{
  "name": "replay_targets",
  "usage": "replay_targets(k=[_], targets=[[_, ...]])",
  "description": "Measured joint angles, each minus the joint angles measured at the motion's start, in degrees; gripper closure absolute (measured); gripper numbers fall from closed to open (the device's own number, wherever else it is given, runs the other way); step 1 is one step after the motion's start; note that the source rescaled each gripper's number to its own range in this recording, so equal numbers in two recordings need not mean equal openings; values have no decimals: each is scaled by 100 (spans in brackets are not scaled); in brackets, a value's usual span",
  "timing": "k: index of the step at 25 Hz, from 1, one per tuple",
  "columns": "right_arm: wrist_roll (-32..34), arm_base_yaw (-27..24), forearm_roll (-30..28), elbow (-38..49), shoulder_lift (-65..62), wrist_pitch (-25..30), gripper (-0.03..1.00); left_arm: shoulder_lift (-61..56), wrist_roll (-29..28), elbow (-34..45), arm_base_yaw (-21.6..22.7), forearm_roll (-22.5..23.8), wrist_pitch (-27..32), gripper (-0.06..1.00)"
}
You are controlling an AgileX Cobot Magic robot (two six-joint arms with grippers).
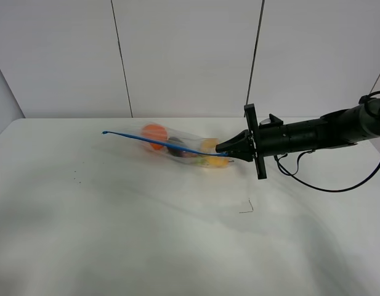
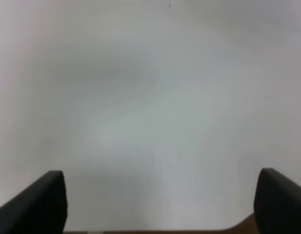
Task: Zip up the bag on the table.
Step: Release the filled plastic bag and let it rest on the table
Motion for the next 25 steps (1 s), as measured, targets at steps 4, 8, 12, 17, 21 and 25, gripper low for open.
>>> replay_targets(k=[4, 8, 12, 17, 21, 25], targets=[[0, 0, 0, 0, 0, 0, 97, -372, 0, 13, 0, 0, 0, -5], [0, 0, 0, 0, 0, 0, 97, -748, 0, 20, 0, 0, 0, -5], [0, 0, -7, 0, 0, 0, 97, -918, 0, 26, 0, 0, 1, -5], [0, 0, -13, 0, 0, 0, 97, -918, 0, 26, 0, 0, 1, -5], [0, 0, -15, 0, 0, 0, 97, -918, 0, 26, 0, 0, 1, -5], [0, 0, -191, 0, 0, -40, 88, -918, 0, 26, 0, 0, 1, -5]])
